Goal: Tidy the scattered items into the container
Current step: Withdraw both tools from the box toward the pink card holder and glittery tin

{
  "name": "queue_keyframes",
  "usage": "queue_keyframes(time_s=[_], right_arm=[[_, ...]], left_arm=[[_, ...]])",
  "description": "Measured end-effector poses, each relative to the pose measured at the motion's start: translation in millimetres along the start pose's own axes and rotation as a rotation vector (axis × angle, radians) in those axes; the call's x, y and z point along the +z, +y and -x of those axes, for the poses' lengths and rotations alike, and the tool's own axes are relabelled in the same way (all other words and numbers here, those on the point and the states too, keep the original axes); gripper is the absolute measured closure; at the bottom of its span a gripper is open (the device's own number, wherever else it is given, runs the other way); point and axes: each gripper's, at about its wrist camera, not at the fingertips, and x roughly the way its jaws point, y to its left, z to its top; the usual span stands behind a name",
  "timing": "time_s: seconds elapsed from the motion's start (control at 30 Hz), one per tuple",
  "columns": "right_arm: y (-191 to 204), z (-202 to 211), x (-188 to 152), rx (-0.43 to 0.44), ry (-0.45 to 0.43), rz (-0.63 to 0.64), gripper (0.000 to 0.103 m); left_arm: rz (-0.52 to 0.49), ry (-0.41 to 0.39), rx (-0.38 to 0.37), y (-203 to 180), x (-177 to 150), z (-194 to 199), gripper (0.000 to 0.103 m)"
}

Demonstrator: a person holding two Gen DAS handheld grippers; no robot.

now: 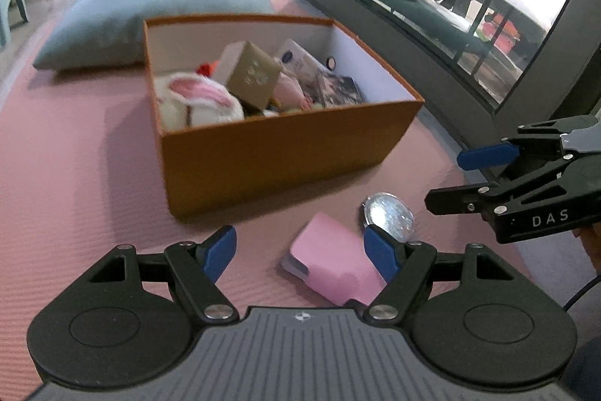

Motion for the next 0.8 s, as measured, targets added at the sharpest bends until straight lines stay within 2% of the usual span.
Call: queue_keyframes(time_s=[0.47, 0.8], right_arm=[[-22, -24, -34, 0.01, 0.029, -0.075, 0.032], [-32, -37, -64, 0.013, 0.034, -0.18, 0.031]], left_arm=[[0.088, 0.097, -0.039, -6, -22, -39, 0.015], [0.118, 0.154, -0.068, -13, -39, -56, 0.015]])
